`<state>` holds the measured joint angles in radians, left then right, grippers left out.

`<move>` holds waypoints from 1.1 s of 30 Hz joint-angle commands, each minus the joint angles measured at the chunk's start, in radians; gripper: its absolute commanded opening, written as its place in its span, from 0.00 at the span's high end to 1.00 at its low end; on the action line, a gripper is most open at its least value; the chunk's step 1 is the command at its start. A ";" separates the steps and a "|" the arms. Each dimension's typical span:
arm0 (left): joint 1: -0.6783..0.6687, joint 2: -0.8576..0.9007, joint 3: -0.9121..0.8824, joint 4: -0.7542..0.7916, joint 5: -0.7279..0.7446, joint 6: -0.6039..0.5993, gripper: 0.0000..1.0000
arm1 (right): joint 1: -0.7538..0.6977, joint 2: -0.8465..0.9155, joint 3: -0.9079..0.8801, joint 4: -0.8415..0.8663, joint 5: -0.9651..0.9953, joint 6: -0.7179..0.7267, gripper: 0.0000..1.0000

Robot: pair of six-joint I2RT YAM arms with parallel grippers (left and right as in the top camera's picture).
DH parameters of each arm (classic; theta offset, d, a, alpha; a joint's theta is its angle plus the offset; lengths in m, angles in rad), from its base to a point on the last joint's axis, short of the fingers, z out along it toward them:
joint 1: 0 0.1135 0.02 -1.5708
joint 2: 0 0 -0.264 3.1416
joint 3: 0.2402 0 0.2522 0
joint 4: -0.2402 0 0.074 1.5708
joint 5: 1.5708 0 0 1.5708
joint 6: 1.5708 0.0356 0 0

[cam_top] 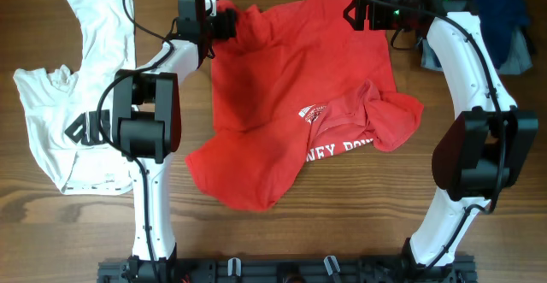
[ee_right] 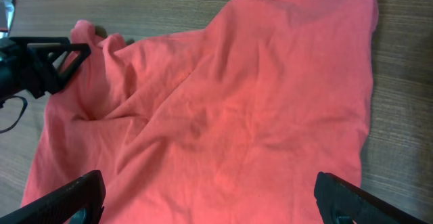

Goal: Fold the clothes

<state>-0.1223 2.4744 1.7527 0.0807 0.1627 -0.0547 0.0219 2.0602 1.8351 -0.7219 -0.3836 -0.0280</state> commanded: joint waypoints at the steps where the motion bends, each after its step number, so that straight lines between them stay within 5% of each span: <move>1: 0.003 0.016 0.014 -0.024 0.015 -0.002 0.37 | -0.002 -0.037 0.011 -0.002 0.010 -0.006 0.00; 7: 0.019 0.016 0.014 -0.027 -0.024 -0.005 0.78 | -0.002 -0.037 0.011 -0.009 0.011 -0.006 0.00; 11: 0.043 -0.003 0.014 -0.074 -0.053 -0.007 0.96 | -0.002 -0.037 0.011 -0.013 0.011 -0.006 0.00; 19: 0.110 -0.135 0.014 -0.189 -0.066 -0.007 0.96 | -0.002 -0.037 0.010 -0.012 0.011 -0.006 0.00; 32: 0.210 -0.431 0.014 -0.477 -0.344 -0.006 0.96 | -0.002 -0.033 0.003 -0.072 0.051 0.009 0.00; 33: 0.219 -0.440 0.014 -0.498 -0.351 -0.006 0.90 | -0.002 -0.033 0.003 -0.089 0.051 0.009 0.00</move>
<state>0.0574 2.0762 1.7649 -0.3676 -0.0807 -0.0620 0.0219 2.0602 1.8351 -0.7788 -0.3569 -0.0242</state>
